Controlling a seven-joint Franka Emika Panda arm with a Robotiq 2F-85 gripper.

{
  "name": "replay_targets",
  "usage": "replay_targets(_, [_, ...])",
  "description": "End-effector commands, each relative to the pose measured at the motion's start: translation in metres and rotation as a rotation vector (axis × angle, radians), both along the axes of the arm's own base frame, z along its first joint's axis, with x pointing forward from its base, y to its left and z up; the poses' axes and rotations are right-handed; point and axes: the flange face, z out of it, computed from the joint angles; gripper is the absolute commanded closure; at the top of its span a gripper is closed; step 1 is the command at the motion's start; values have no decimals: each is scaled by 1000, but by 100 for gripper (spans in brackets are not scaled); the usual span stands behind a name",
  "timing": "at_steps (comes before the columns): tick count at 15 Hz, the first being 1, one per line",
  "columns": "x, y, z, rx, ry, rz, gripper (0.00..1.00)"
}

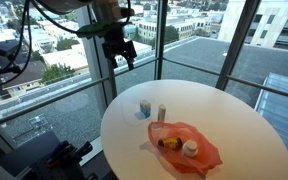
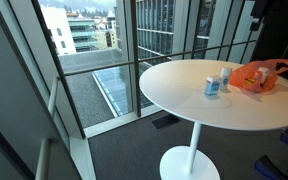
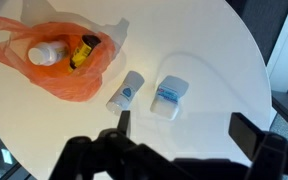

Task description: Pick up the longest white container from the table and put it in the orange plastic bag

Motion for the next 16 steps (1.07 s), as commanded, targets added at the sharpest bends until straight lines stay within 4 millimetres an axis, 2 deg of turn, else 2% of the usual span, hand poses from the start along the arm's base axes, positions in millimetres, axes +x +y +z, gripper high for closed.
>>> replay_targets(1, [35,-27,-11,21,-12,-54,0])
replay_targets(3, [43,-37,-12,16,-13,-73,0])
replay_targets(4, [29,-30,-17,22,-1,-55,0])
replay_targets(9, [32,-30,-22,24,8,-54,0])
replay_targets(13, [51,-42,-26,22,-18,-50,0])
replay_targets(16, [67,-57,-39,34,-38,-49,0])
